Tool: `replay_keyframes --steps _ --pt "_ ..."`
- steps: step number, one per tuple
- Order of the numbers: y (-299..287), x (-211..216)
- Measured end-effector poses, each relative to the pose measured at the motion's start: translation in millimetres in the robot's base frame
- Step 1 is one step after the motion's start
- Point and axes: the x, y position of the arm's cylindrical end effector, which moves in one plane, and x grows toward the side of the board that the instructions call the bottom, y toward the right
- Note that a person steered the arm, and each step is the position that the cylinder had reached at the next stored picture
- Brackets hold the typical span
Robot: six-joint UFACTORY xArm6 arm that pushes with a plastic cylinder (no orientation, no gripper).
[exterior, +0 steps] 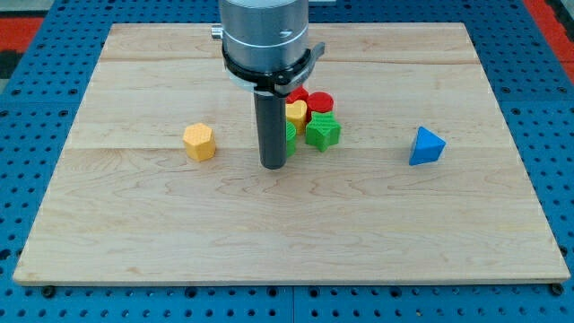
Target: Push the yellow hexagon parallel left to the green circle
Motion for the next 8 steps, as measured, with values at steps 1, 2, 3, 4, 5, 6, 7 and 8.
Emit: replay_keyframes --steps 1,2,3,4,5,6,7,8 --pt "0.9 -2.9" --pt "-2.4 1.6" --pt "-30.5 14.8" --pt "-80.5 17.6" --pt "-127.8 13.5" --pt "-156.2 10.7" --pt "-151.6 1.5" --pt "-129.9 -4.7"
